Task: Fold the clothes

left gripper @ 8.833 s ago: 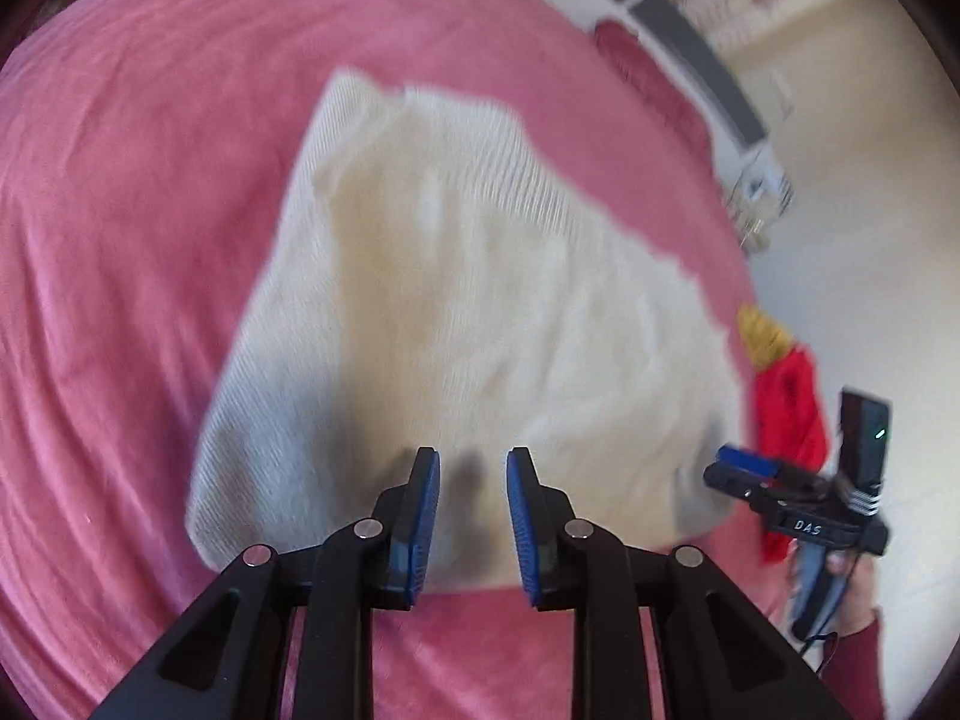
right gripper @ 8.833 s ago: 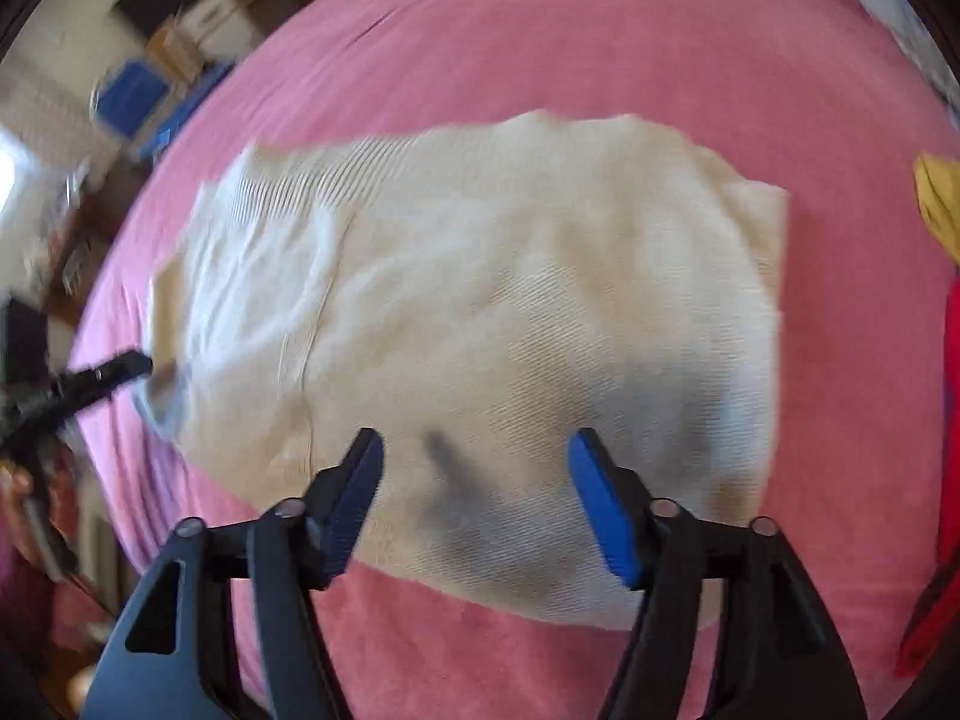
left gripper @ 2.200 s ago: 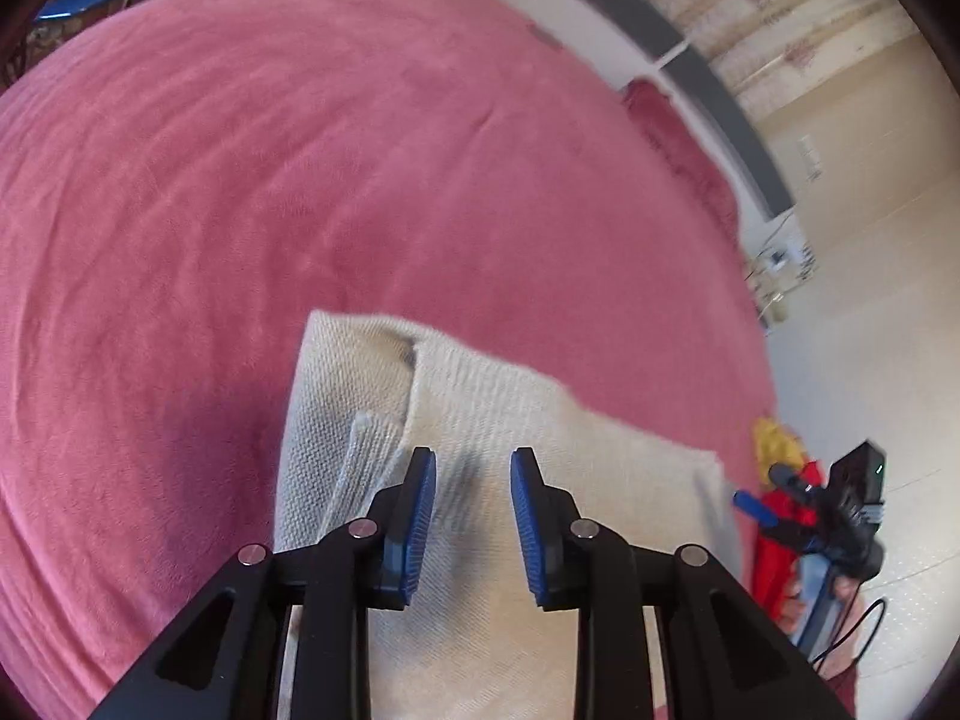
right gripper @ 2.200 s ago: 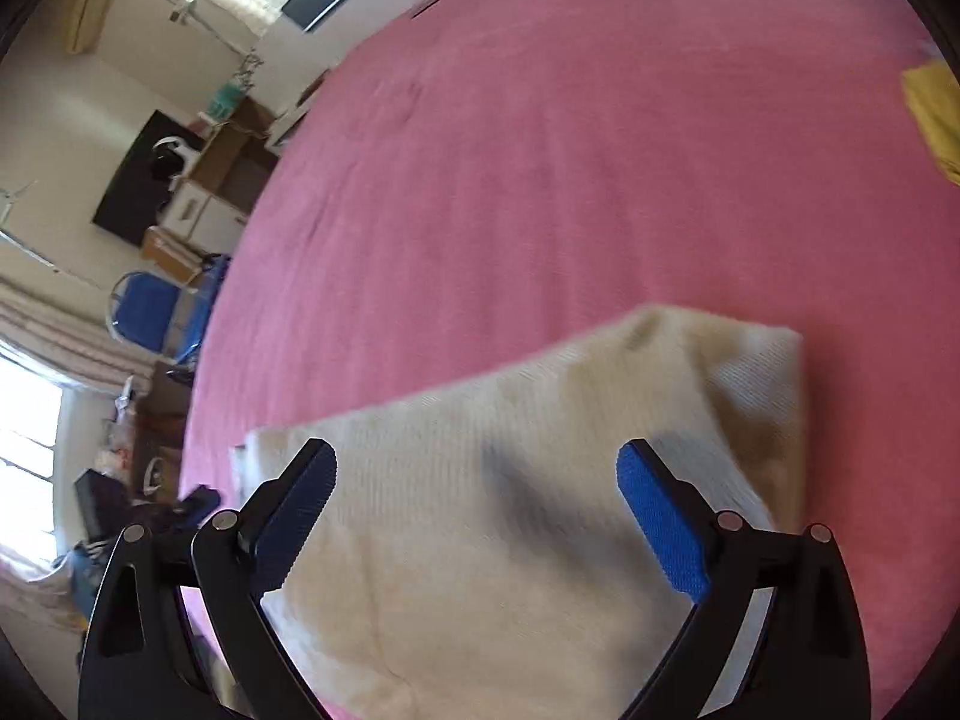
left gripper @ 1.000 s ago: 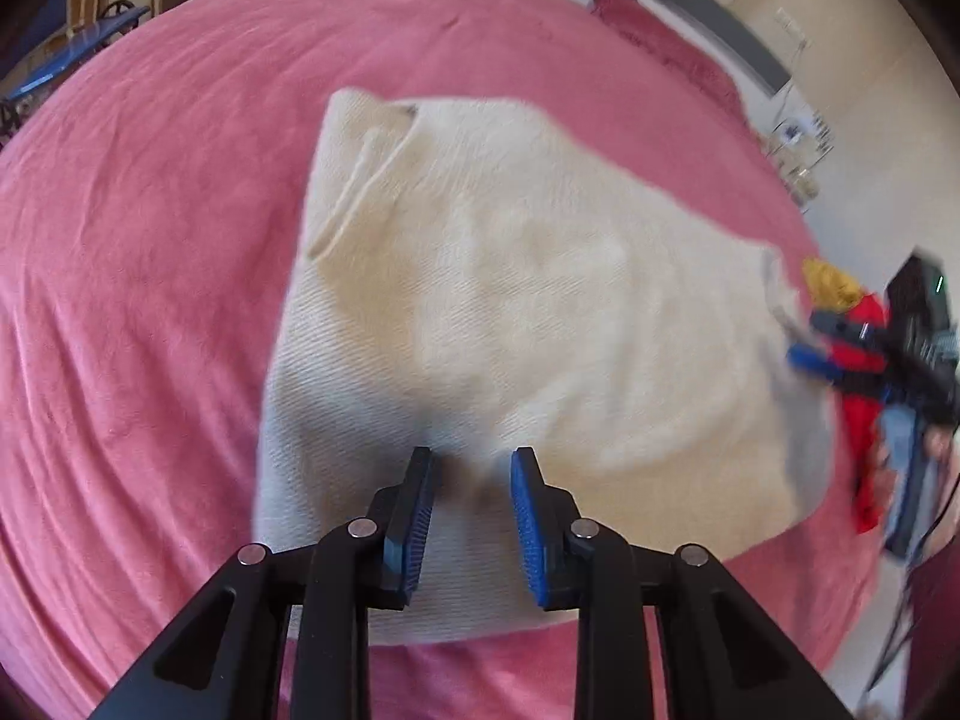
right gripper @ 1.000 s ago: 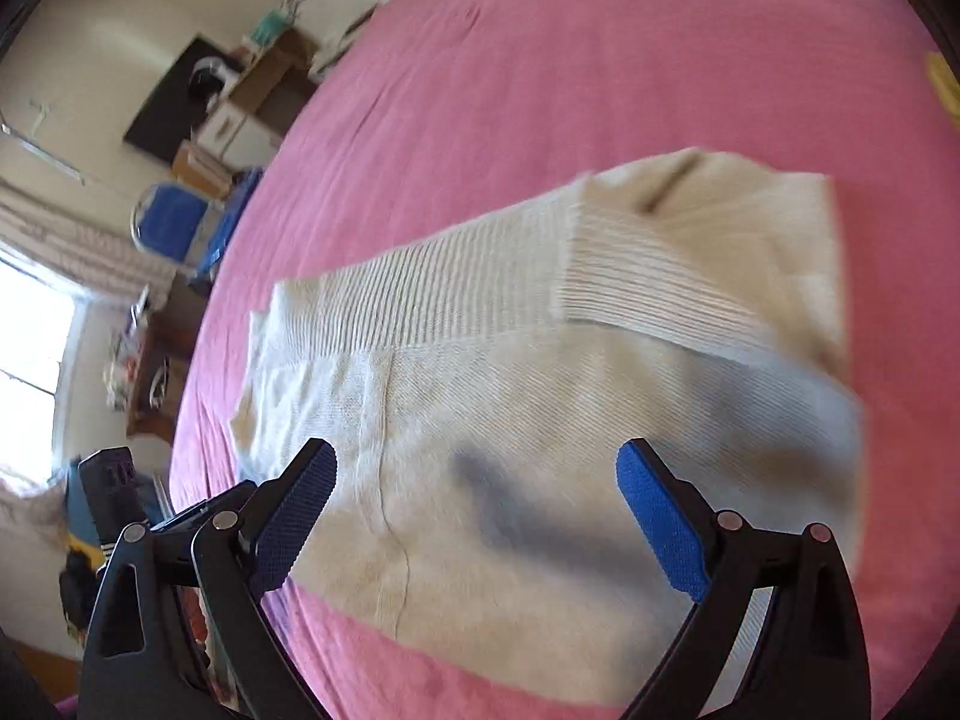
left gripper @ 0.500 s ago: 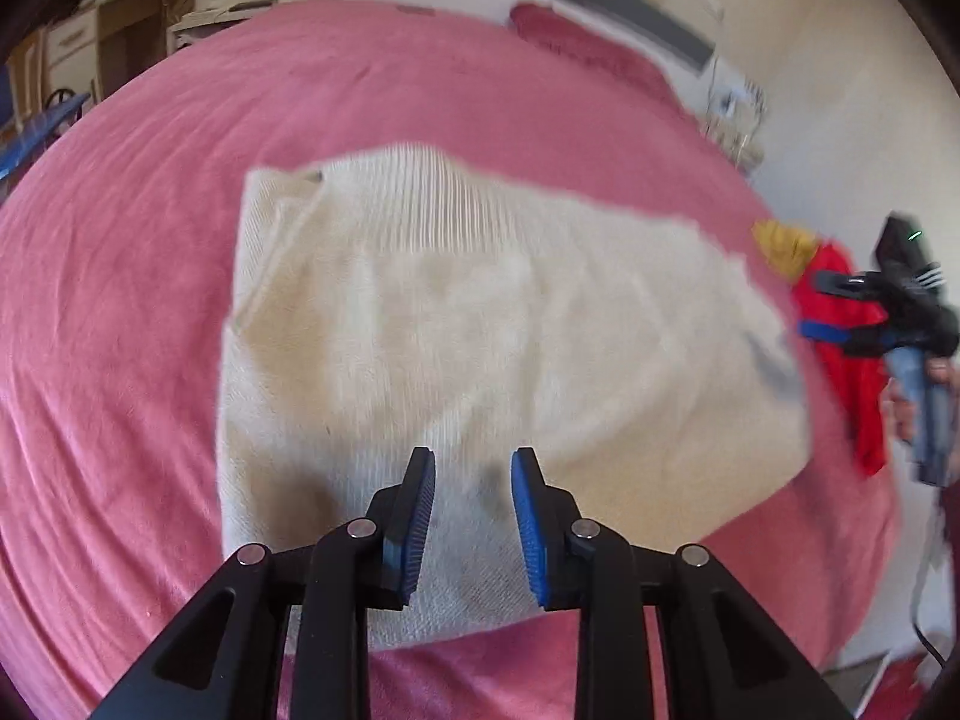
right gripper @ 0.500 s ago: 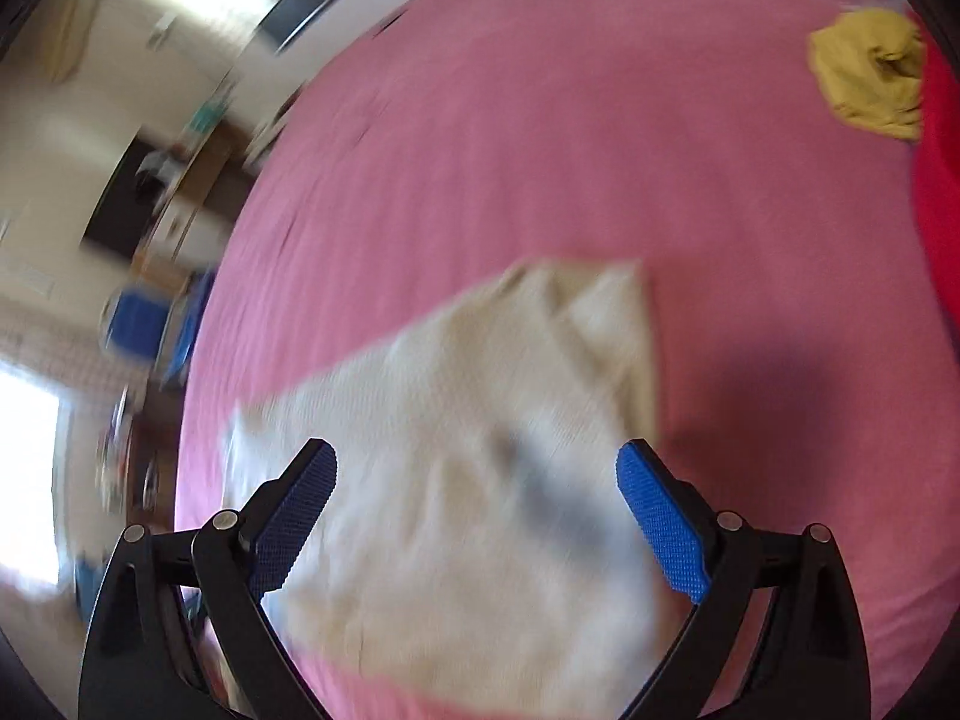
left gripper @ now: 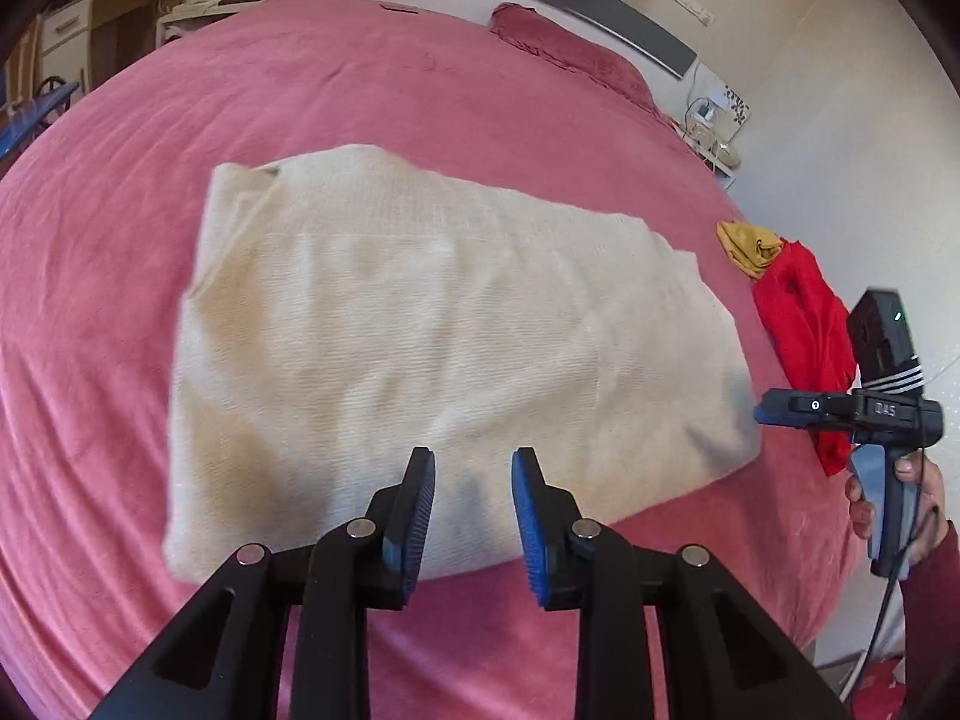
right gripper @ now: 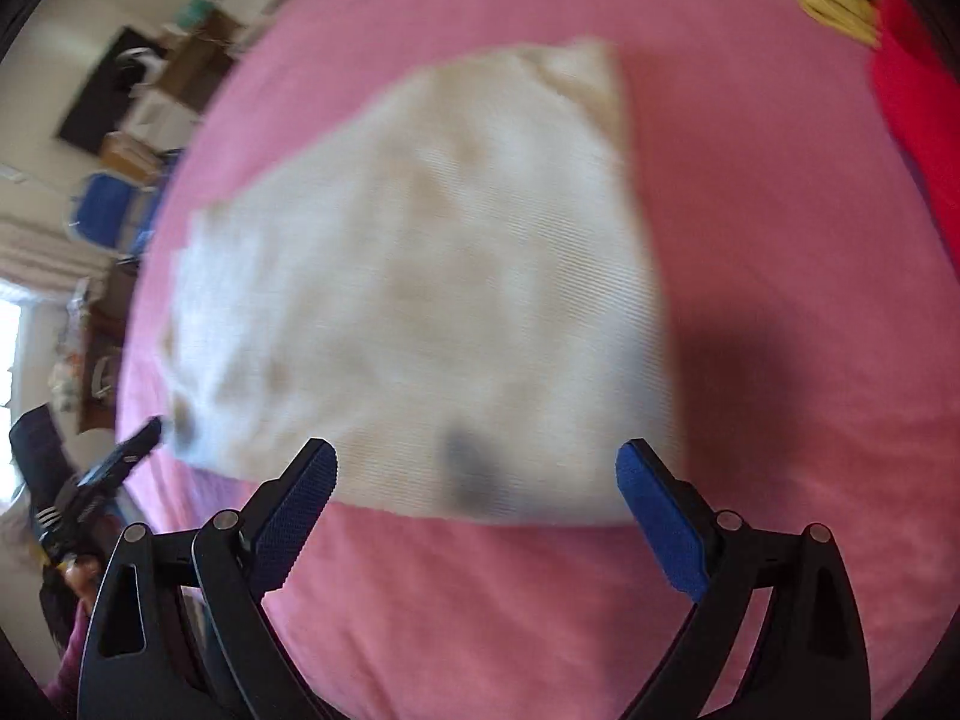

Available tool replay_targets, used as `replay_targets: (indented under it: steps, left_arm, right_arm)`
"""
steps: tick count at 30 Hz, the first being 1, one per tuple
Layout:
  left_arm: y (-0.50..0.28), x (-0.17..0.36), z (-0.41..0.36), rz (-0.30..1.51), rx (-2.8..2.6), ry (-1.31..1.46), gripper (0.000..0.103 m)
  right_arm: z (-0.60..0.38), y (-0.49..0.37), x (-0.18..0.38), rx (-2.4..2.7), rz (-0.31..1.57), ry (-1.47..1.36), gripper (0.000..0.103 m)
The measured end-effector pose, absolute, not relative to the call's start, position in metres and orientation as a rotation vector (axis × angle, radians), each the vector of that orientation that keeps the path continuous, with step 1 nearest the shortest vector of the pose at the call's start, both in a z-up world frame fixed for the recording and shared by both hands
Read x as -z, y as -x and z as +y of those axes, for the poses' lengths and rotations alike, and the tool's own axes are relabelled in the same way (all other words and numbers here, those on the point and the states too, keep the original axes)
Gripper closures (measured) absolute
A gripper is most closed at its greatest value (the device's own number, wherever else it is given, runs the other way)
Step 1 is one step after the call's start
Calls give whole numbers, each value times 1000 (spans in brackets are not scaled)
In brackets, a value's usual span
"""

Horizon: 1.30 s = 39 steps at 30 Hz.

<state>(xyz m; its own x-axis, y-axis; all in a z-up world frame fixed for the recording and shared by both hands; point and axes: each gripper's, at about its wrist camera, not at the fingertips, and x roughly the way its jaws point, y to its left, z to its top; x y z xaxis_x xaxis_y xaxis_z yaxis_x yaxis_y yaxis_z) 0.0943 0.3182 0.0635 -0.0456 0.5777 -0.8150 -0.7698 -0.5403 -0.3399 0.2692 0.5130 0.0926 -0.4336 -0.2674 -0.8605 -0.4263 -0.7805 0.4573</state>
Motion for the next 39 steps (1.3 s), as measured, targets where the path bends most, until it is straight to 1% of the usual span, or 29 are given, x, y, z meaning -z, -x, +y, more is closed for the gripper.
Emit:
replay_targets:
  steps: [2, 6, 8, 10, 12, 15, 17, 18, 20, 21, 23, 25, 28, 31, 33, 34, 35, 36, 37, 39]
  left_arm:
    - [-98, -52, 329, 290, -1715, 1273, 76]
    - [-110, -8, 341, 454, -1681, 1354, 77]
    - [-114, -9, 331, 451, -1663, 1313, 77]
    - [-115, -13, 321, 468, -1664, 1283, 77]
    - [-113, -20, 316, 397, -1648, 1260, 77]
    - [-103, -37, 313, 289, -1729, 1198, 76]
    - [-90, -29, 315, 283, -1798, 1268, 76]
    - [-83, -24, 317, 281, -1831, 1305, 76]
    - [-76, 1, 325, 317, -1844, 1417, 76]
    - [-75, 5, 319, 282, -1832, 1410, 76]
    - [-74, -8, 311, 194, -1822, 1367, 76]
    - [-69, -23, 306, 109, -1825, 1320, 76]
    - [-49, -55, 320, -7, -1846, 1230, 75]
    - [-21, -62, 354, 25, -1914, 1221, 75]
    - [1, -49, 338, 106, -1958, 1340, 75]
    - [8, -37, 332, 155, -1973, 1420, 75]
    - [14, -24, 330, 152, -1951, 1462, 76]
    - [17, -20, 324, 101, -1932, 1449, 76]
    - [17, -23, 319, 69, -1922, 1429, 76]
    - [18, -41, 314, -3, -1930, 1360, 76]
  right_arm:
    - [482, -241, -88, -2404, 884, 1673, 7]
    - [427, -204, -55, -2289, 510, 1871, 7]
    - [413, -207, -40, -2208, 351, 1924, 7]
    - [400, -212, -35, -2194, 261, 1950, 6]
    - [393, -213, -42, -2205, 261, 1937, 6]
    - [390, -198, -64, -2304, 389, 1798, 6]
    - [387, -181, -75, -2342, 423, 1688, 6]
    - [384, -173, -74, -2329, 401, 1661, 6]
    - [381, -161, -57, -2224, 387, 1716, 6]
    - [378, -158, -45, -2162, 364, 1771, 6]
    - [371, -160, -39, -2145, 313, 1820, 4]
    - [371, -155, -49, -2156, 333, 1834, 4]
    - [373, -124, -91, -2279, 272, 1682, 4]
    - [380, -77, -116, -2378, 324, 1558, 4]
    - [390, -50, -110, -2345, 347, 1557, 4]
    - [412, -69, -100, -2295, 332, 1582, 4]
    - [431, -88, -87, -2228, 329, 1624, 4]
    - [436, -87, -72, -2156, 344, 1677, 3]
    - [439, -88, -64, -2136, 382, 1696, 0]
    - [441, -87, -70, -2185, 463, 1664, 0]
